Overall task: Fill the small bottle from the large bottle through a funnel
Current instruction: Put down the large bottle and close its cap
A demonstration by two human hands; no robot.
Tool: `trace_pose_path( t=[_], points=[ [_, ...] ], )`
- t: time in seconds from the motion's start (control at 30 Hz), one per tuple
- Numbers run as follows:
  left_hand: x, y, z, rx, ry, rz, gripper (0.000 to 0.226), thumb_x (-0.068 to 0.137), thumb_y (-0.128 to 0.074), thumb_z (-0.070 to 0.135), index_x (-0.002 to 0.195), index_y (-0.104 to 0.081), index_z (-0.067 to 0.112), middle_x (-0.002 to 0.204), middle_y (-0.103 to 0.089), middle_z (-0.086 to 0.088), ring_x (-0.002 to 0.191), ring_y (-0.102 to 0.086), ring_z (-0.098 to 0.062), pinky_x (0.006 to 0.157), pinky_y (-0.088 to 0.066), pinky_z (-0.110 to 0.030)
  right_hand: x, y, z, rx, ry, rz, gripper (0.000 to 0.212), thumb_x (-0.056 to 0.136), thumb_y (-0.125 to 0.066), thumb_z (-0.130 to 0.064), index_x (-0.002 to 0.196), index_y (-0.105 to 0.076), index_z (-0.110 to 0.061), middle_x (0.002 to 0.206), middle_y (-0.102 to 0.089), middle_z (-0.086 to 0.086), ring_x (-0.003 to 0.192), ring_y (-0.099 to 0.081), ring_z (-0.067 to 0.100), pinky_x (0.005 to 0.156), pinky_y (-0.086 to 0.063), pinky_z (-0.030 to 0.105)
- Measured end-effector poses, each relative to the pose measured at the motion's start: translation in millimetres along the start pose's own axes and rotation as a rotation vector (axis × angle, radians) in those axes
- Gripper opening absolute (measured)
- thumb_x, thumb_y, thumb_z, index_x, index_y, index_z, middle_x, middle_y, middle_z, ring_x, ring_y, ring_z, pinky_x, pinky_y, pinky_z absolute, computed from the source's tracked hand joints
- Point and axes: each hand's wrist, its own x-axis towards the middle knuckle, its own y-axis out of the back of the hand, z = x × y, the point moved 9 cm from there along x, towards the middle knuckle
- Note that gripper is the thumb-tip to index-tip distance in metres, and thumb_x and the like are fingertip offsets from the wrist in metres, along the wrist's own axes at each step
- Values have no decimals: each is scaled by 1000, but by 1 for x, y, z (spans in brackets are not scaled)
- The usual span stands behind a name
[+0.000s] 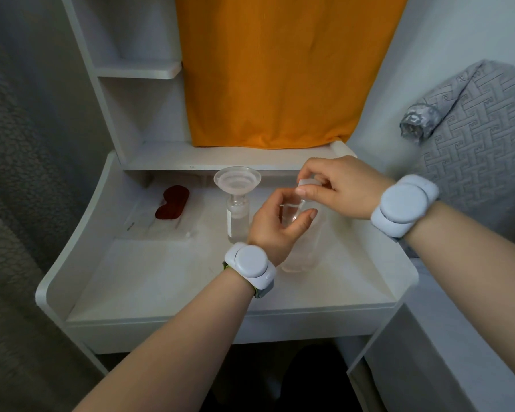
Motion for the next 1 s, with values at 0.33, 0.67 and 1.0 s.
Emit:
trace_pose_path(
  t=[0.33, 0.67, 1.0],
  points=[
    [-1, -2, -1, 8, -14, 56, 31, 74, -60, 49, 98, -54, 29, 91, -62, 10, 76, -57, -6, 71, -44, -24, -5, -5, 13, -78, -251, 247, 28, 85, -50, -50, 95, -58, -25, 74, -54, -2, 75, -50, 22, 63, -34, 30],
    [-1, -2, -1, 38, -12, 57, 34, 72, -59, 52, 98, -54, 31, 90, -60, 15, 77, -55, -3, 72, -42, -23, -8, -4, 12, -36, -254, 291, 31, 84, -51, -53, 94, -58, -24, 73, -55, -3, 73, -52, 23, 60, -35, 29],
    [-6, -14, -18, 185, 61, -36, 79, 71, -77, 37, 136, -33, 27, 124, -47, 9, 112, -47, -6, 94, -38, -17, -17, 0, 35, -9, -160, 234, 31, 84, -56, -48, 105, -52, -25, 62, -41, -14, 69, -50, 22, 61, -42, 32]
  ],
)
